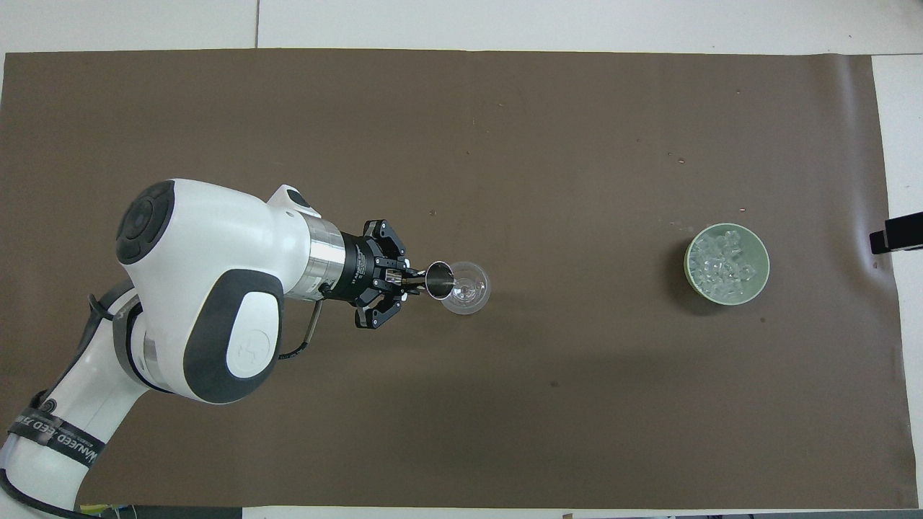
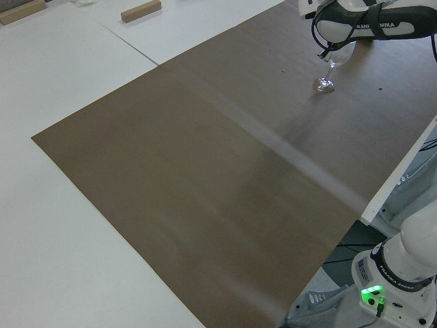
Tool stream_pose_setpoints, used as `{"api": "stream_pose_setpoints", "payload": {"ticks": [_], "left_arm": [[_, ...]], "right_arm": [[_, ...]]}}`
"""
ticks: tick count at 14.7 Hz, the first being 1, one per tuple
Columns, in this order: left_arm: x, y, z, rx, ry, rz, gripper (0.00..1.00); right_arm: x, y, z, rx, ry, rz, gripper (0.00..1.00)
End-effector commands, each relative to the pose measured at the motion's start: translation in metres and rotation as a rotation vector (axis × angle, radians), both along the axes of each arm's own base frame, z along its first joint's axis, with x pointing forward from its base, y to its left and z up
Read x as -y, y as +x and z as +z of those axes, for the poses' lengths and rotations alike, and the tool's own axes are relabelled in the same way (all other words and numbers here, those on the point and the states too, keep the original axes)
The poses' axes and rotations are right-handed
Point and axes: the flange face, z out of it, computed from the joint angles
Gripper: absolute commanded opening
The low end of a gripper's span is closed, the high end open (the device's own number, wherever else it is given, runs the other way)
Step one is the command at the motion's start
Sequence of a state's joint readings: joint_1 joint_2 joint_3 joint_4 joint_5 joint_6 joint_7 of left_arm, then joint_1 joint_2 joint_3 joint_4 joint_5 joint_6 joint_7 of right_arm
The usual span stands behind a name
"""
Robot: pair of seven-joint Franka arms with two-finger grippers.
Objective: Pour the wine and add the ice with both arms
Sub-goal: 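Tilt the jigger over the clear glass with the left gripper to pour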
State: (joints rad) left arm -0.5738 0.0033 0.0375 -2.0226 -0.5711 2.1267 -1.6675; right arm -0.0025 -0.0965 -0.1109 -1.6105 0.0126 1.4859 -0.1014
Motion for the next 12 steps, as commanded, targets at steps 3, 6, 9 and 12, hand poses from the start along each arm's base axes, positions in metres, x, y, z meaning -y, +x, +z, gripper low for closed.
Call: {"api": "stream_pose_setpoints", "payload": {"ticks": [3, 6, 9, 12], "left_arm": [[0.027, -0.001, 0.008, 0.065, 0.131, -0.009, 0.0], [0.038, -0.004, 0.012, 0.101, 0.205, -0.009, 0.0], [0.048, -0.009, 0.016, 0.138, 0.268, -0.02, 0.0], [0.056, -0.015, 0.026, 0.155, 0.319, -0.048, 0.0]], "right_arm": [[0.0, -0.005, -0.001, -0.002, 0.007, -0.015, 1.0], [0.0, -0.005, 0.0, -0.001, 0.007, -0.015, 1.0], [0.0, -0.005, -0.001, -0.002, 0.007, -0.015, 1.0], [0.0, -0.005, -0.001, -0.002, 0.007, -0.014, 1.0]]}}
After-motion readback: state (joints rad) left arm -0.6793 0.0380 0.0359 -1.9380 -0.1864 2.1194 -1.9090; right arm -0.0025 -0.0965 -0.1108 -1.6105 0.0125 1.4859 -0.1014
